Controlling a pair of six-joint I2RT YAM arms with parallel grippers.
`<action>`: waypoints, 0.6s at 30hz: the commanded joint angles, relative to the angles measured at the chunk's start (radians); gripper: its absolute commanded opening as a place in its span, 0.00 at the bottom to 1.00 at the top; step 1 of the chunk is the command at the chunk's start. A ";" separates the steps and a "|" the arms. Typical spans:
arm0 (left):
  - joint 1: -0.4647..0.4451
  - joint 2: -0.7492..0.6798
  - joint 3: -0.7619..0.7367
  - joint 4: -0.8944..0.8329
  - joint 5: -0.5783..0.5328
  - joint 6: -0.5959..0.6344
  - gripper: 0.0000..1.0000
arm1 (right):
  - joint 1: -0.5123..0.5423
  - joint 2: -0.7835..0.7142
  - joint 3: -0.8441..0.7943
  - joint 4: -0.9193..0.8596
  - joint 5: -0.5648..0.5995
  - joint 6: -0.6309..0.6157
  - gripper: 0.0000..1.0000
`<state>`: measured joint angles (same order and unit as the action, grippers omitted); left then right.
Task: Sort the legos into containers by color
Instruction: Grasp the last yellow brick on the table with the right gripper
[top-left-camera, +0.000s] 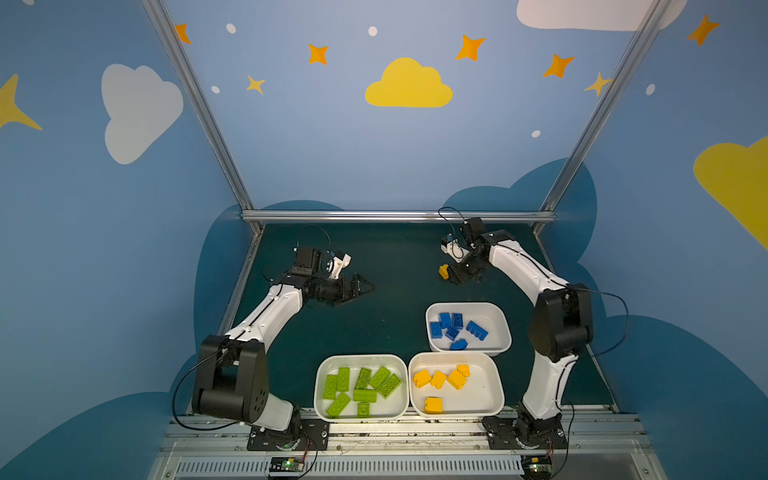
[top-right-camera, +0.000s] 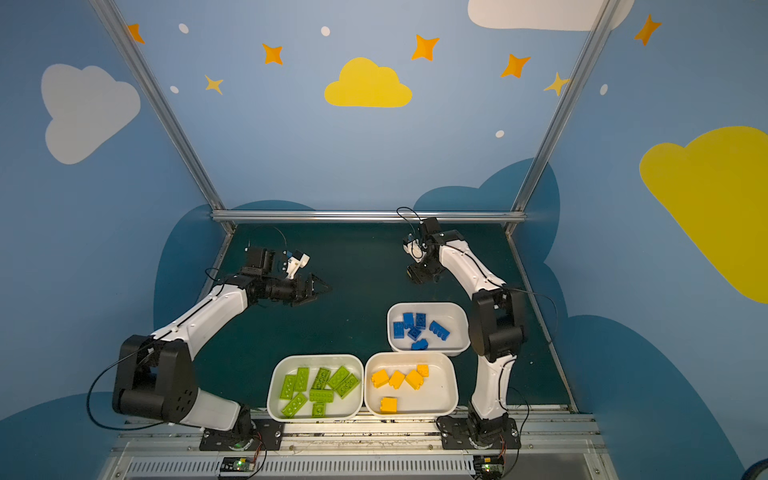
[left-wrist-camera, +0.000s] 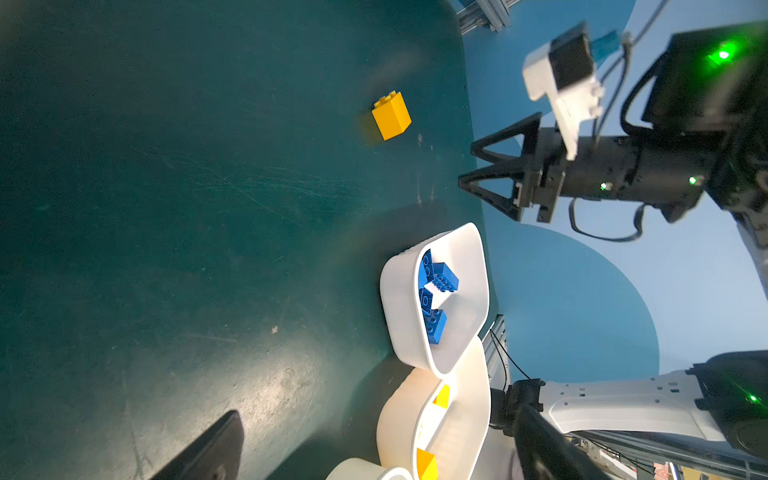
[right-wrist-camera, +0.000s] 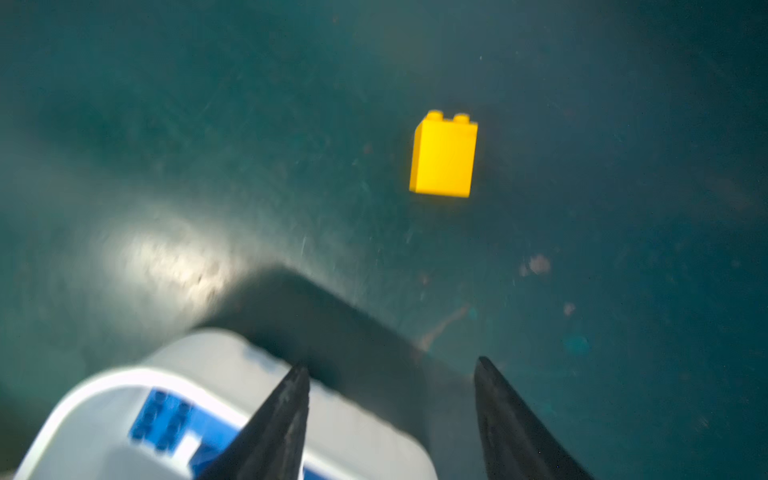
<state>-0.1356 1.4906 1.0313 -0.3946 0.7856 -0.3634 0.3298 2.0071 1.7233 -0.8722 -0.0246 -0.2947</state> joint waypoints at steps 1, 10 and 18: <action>0.007 -0.018 -0.006 -0.007 -0.002 0.013 0.99 | -0.010 0.093 0.124 -0.039 -0.024 0.051 0.64; 0.014 -0.025 -0.009 -0.031 -0.009 0.029 0.99 | -0.012 0.361 0.398 -0.103 -0.057 0.075 0.65; 0.019 -0.018 -0.011 -0.032 -0.008 0.031 0.99 | -0.012 0.438 0.485 -0.161 -0.025 0.072 0.42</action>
<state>-0.1223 1.4902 1.0264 -0.4110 0.7776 -0.3546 0.3180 2.4466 2.1719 -0.9768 -0.0586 -0.2260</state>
